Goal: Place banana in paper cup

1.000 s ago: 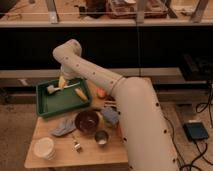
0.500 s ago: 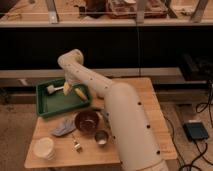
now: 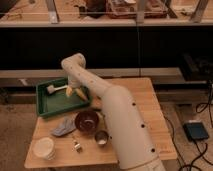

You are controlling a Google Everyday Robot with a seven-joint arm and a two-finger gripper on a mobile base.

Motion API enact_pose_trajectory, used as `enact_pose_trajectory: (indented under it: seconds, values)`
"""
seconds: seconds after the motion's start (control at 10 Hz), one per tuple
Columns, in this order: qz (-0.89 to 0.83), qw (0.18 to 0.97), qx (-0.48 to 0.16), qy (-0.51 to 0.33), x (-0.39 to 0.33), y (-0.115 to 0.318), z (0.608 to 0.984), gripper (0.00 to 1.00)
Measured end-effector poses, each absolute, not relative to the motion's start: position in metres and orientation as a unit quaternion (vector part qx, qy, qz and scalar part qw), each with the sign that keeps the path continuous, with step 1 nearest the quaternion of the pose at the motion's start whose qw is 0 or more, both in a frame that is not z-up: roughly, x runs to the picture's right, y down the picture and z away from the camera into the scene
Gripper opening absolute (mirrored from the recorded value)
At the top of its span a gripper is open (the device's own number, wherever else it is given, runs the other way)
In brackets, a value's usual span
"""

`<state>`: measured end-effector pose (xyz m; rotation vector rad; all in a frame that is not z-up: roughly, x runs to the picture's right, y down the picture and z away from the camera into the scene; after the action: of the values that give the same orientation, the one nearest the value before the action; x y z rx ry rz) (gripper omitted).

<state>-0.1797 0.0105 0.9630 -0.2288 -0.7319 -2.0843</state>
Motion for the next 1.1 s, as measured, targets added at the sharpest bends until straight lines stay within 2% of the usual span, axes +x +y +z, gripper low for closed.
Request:
enact_pose_trajectory:
  seconds: [0.2, 0.6, 0.7, 1.1]
  values:
    - [-0.850, 0.449, -0.084, -0.264, -0.185, 0.011, 0.953, 0.80]
    - [-0.839, 0.503, -0.064, -0.197, -0.167, -0.020, 0.922, 0.80]
    - [-0.835, 0.510, -0.060, -0.201, -0.165, -0.022, 0.918, 0.80]
    - [-0.816, 0.489, -0.043, -0.305, -0.182, -0.019, 0.887, 0.80]
